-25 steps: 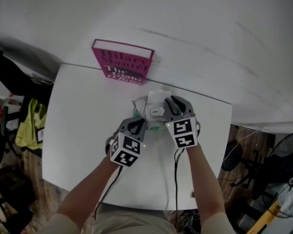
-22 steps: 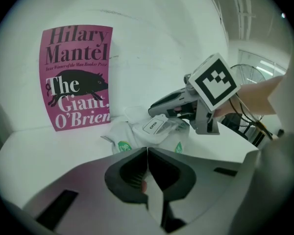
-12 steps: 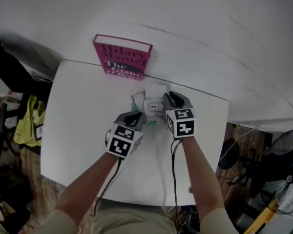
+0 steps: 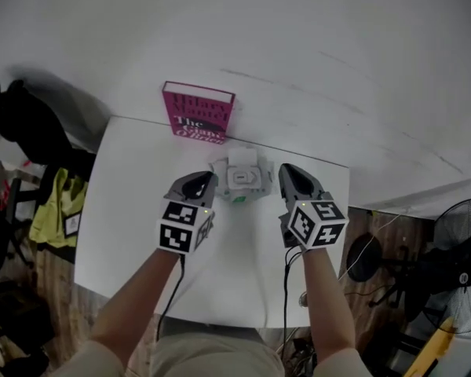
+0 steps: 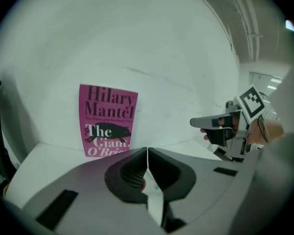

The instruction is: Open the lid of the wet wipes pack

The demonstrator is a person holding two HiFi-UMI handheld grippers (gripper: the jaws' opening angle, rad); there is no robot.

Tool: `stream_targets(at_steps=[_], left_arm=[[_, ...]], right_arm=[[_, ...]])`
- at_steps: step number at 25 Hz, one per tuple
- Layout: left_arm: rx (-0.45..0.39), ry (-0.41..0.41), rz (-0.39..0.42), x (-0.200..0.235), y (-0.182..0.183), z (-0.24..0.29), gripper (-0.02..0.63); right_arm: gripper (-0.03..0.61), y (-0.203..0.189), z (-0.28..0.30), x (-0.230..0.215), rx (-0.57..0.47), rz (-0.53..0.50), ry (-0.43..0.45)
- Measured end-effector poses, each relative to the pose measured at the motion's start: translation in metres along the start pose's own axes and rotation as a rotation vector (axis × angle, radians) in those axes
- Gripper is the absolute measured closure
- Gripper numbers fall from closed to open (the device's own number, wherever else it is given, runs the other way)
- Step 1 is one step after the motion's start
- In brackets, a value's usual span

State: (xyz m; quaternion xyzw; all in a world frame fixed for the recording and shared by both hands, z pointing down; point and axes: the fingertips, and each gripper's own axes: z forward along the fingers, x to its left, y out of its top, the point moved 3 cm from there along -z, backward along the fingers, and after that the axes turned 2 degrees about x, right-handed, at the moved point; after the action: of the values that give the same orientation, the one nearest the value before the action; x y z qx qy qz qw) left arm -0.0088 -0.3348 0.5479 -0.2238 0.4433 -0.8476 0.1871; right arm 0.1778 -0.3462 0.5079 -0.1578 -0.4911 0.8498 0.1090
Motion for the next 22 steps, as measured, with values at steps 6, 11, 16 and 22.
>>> stream_targets(at_steps=[6, 11, 16, 22], left_arm=[[-0.107, -0.022, 0.083, -0.023, 0.060, -0.052, 0.586], [-0.205, -0.035, 0.112, -0.038, 0.092, -0.104, 0.586], [-0.254, -0.069, 0.137, -0.055, 0.109, -0.147, 0.586], [-0.285, -0.085, 0.187, -0.067, 0.117, -0.187, 0.586]], right_arm=[[0.552, 0.057, -0.077, 0.036, -0.167, 0.008, -0.003], [0.554, 0.079, -0.134, 0.069, -0.247, -0.029, 0.000], [0.554, 0.091, -0.184, 0.099, -0.314, -0.062, 0.022], [0.555, 0.105, -0.234, 0.126, -0.372, -0.141, 0.012]])
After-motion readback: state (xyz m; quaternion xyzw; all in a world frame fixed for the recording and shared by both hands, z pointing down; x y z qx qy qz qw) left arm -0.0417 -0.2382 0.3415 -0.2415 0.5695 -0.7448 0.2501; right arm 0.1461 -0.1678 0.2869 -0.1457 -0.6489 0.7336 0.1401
